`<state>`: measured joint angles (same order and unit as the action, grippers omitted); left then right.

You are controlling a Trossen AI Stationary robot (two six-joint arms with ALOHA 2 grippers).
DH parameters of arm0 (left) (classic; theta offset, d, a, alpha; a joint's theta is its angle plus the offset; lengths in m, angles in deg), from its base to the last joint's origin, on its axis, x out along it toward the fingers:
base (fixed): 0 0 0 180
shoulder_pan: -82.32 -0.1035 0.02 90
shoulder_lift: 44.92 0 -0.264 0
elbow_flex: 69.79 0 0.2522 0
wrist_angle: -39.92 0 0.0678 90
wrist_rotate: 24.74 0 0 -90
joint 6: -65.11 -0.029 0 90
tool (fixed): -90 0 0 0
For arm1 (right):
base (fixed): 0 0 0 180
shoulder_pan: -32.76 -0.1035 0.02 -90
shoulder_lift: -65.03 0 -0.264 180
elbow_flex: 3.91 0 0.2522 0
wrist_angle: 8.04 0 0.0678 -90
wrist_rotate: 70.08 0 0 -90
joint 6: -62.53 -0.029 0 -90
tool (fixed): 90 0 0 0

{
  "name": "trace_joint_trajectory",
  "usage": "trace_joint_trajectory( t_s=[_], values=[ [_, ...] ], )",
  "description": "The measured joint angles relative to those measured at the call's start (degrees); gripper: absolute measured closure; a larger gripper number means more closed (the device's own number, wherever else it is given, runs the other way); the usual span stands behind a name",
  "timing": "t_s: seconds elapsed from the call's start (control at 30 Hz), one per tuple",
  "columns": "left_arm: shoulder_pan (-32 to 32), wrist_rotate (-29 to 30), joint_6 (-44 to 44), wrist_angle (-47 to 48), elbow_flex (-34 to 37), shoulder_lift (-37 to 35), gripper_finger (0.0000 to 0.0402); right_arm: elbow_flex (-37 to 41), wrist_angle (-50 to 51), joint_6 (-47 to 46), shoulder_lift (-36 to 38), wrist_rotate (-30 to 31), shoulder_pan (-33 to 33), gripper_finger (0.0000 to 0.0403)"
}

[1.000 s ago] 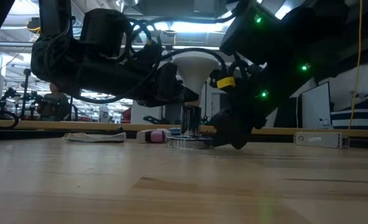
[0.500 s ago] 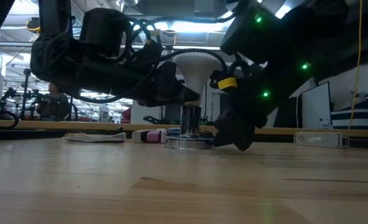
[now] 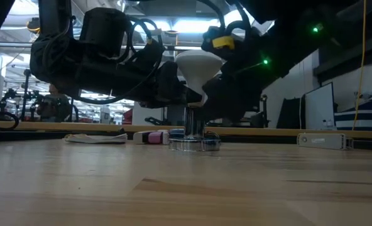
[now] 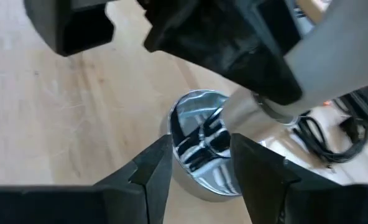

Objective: Screw lightbulb
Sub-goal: Insert the lightbulb into the lamp

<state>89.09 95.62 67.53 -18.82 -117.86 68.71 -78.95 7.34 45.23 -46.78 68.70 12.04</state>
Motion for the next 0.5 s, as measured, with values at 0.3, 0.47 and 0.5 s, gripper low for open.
trace_joint_trajectory(
  t_s=[0.3,0.47,0.5],
  values=[
    [1.10,-0.59,2.02,-0.04,0.00,0.00,0.0247,0.00,-0.96,1.52,-1.17,-5.60,0.38,0.0236],
    [2.08,-2.07,3.99,-0.11,0.00,0.00,0.0247,0.02,-1.06,1.52,-1.84,-7.37,-1.03,0.0236],
    [2.33,-2.13,3.87,-0.11,0.00,0.00,0.0247,0.02,-1.07,1.53,-1.84,-7.36,-1.24,0.0236]
  ],
)
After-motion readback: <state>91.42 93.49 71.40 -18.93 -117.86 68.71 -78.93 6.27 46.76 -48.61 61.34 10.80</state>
